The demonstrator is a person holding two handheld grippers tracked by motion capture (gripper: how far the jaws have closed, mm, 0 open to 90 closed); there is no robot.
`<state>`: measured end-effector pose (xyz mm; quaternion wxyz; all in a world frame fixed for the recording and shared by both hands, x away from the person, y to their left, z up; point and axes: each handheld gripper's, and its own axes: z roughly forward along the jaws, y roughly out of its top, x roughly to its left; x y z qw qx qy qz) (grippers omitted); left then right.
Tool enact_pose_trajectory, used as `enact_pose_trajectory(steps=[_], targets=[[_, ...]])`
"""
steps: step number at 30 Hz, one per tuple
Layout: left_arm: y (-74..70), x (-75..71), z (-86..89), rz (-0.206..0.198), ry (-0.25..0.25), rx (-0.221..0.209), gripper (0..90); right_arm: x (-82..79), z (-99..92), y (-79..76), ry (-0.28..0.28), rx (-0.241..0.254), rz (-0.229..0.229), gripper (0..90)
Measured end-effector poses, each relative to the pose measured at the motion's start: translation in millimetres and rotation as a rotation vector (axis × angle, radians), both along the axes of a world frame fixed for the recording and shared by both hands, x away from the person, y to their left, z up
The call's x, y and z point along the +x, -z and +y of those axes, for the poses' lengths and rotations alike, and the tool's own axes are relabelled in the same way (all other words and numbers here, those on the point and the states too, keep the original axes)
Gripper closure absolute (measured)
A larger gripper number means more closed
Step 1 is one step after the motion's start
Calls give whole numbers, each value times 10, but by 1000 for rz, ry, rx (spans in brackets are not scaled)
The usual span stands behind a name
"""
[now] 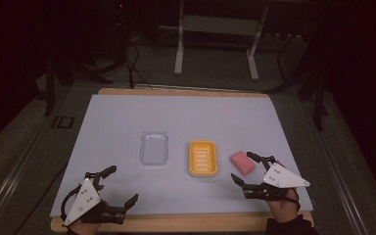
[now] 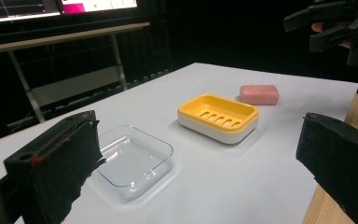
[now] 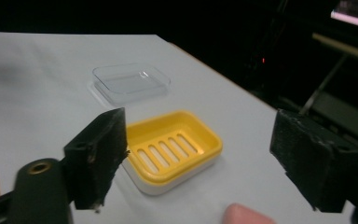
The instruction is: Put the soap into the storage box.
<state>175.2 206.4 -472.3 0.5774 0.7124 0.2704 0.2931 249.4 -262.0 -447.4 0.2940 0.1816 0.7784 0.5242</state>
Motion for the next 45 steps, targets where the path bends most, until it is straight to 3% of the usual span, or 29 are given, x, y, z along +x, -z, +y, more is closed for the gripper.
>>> enact_pose_trajectory(steps=[1,6,11,14,15,17,19,22,30,33,37,40,44,45], targets=[[1,1,-2,1,0,1,4,-8,4,-11,-37,-2,-22,196],[3,4,-10,1,1,5,4,-5,36,-6,-88,-7,2,195],[1,3,-8,-1,-1,5,4,29,75,18,-95,-46,37,194],[2,3,-10,0,1,6,4,36,82,16,-67,-72,39,194],[1,3,-13,0,2,7,4,51,87,13,-13,-108,56,188],[1,2,-17,0,2,9,4,65,82,9,26,-119,88,163],[1,1,-18,1,5,11,4,74,58,-5,65,-98,139,142],[1,0,-20,1,6,13,4,118,12,-21,104,-40,273,143],[1,0,-19,0,5,14,4,177,-42,-37,121,-87,315,154],[1,0,-19,1,6,17,4,217,-57,-30,137,-139,357,179],[1,-1,-19,1,6,19,4,283,-82,18,161,-172,433,179],[4,0,-26,1,6,22,4,300,-83,51,183,-210,439,179],[6,1,-29,3,8,26,4,317,-81,74,191,-232,479,175],[7,0,-31,2,8,28,4,336,-77,104,208,-259,536,173]])
